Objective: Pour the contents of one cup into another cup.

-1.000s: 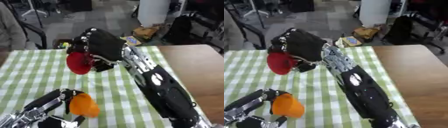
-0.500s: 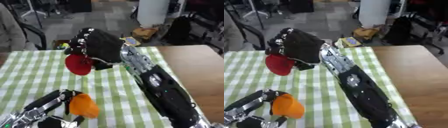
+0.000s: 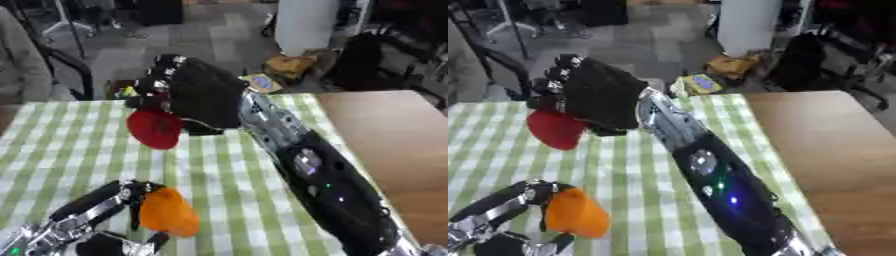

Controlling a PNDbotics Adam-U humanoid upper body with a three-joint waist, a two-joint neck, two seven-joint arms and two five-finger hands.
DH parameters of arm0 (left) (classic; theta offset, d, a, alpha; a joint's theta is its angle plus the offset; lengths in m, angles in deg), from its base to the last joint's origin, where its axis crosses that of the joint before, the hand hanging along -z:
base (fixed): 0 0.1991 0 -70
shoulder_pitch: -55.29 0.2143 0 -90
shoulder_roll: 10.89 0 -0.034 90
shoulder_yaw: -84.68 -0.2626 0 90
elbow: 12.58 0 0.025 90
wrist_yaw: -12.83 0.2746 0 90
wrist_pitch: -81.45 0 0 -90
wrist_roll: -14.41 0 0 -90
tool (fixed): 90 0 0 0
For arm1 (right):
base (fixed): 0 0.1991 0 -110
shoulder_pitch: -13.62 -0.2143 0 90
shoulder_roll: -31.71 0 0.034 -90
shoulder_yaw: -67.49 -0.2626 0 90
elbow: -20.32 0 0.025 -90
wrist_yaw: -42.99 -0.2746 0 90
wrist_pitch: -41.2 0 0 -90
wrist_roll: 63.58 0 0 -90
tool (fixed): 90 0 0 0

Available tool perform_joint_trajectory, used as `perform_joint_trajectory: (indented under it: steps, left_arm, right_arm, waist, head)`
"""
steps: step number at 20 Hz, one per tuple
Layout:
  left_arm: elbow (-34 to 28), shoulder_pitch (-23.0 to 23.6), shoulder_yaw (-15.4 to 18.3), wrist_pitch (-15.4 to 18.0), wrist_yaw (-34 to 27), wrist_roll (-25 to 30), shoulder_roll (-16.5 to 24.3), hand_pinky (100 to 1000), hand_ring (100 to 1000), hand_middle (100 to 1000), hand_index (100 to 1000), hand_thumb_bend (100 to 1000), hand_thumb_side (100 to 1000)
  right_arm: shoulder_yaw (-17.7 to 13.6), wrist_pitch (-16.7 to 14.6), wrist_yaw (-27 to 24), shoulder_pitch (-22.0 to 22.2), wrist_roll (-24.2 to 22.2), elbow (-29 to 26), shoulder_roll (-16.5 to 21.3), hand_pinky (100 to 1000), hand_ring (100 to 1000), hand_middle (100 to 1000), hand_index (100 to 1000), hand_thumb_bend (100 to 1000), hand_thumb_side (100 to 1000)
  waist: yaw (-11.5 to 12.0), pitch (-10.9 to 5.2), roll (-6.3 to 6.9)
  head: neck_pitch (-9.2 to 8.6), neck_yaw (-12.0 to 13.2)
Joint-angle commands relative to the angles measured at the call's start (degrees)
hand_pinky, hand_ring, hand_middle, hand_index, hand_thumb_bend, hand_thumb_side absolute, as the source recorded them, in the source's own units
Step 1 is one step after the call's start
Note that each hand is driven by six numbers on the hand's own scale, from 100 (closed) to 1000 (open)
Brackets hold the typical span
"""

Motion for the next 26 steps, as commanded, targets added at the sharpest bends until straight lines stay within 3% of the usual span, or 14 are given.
perform_joint_trajectory:
  steps: [1,9,26]
  left_arm:
    - [-0.5,-0.7,0.6,-0.4,-0.8,0.2,0.9,471,366,398,842,100,272]
    - [-0.9,-0.7,0.7,-0.9,-1.1,0.7,1.3,477,366,398,842,100,270]
    - [-0.6,-0.1,1.1,-1.2,-0.4,0.1,1.6,482,368,400,844,100,268]
  right_arm:
    - [-0.2,0.8,2.2,-1.6,2.4,0.2,-0.1,478,453,554,740,100,100]
    - [-0.4,1.9,4.5,-1.5,5.9,1.8,-0.3,475,449,550,740,100,100]
    - [-1.1,2.8,4.5,-1.4,6.5,2.0,-0.2,475,446,542,741,100,100]
  waist:
    - [0.0,-1.16,0.08]
    - [0.0,-1.23,0.16]
    - [0.1,-1.27,0.11]
  head:
    - [-0.66,0.1]
    - [-0.78,0.0]
    - [-0.99,0.1]
